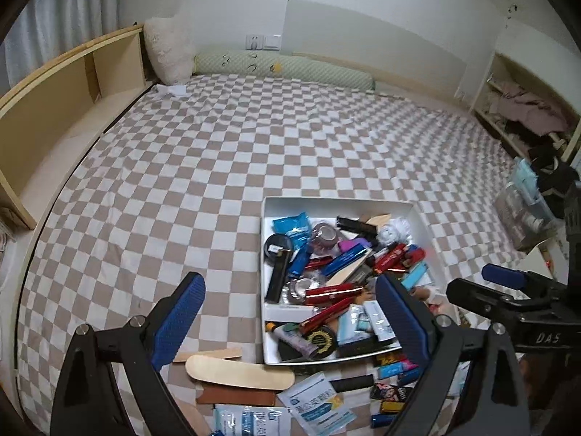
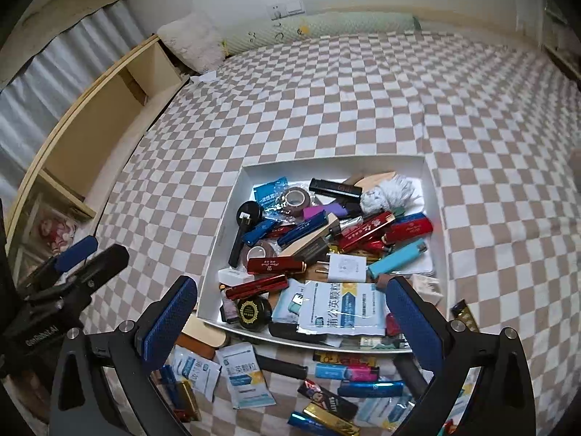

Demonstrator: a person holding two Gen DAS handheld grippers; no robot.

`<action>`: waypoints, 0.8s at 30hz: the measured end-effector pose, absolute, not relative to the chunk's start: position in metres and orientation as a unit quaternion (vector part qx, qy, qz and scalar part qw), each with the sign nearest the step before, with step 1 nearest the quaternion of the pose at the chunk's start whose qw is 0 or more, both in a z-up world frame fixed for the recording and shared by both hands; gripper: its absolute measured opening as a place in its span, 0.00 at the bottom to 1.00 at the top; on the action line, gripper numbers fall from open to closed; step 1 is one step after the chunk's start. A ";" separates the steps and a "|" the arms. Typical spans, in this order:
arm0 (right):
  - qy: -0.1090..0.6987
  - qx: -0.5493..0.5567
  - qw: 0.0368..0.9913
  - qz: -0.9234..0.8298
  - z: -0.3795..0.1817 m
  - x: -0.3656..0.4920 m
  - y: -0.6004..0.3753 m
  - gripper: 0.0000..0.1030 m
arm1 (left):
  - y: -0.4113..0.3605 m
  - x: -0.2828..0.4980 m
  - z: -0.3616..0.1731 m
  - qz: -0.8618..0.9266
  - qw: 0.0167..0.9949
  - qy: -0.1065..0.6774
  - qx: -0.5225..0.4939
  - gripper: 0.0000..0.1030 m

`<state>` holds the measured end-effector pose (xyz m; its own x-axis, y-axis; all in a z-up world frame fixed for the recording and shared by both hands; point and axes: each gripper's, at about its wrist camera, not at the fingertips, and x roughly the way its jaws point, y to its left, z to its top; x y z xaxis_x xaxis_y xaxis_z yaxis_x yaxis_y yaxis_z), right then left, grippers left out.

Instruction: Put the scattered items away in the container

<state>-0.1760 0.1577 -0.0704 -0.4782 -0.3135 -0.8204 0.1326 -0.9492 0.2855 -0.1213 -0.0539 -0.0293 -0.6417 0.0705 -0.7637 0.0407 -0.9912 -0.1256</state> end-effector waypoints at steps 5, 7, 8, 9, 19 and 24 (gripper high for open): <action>-0.075 0.455 0.118 -0.880 -0.053 -0.161 0.163 1.00 | -0.046 -0.113 -0.020 0.908 0.019 -0.068 -0.413 1.00; -0.058 0.438 0.107 -0.891 -0.046 -0.155 0.164 1.00 | -0.044 -0.110 -0.017 0.909 0.024 -0.068 -0.410 1.00; -0.052 0.433 0.102 -0.894 -0.043 -0.153 0.165 1.00 | -0.043 -0.108 -0.015 0.910 0.026 -0.069 -0.408 1.00; -0.047 0.427 0.097 -0.898 -0.040 -0.150 0.166 1.00 | -0.042 -0.106 -0.013 0.911 0.028 -0.068 -0.406 1.00; -0.045 0.410 0.093 -0.906 -0.025 -0.130 0.180 1.00 | -0.033 -0.092 -0.004 0.918 0.034 -0.052 -0.393 1.00; -0.028 0.400 0.097 -0.911 -0.018 -0.116 0.181 1.00 | -0.028 -0.082 0.004 0.922 0.039 -0.046 -0.383 1.00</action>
<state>-0.1157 0.1813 -0.0176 -0.6618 -0.1989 -0.7228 0.1546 -0.9796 0.1280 -0.0824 -0.0278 0.0036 -0.7029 0.1078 -0.7030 -0.0371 -0.9927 -0.1152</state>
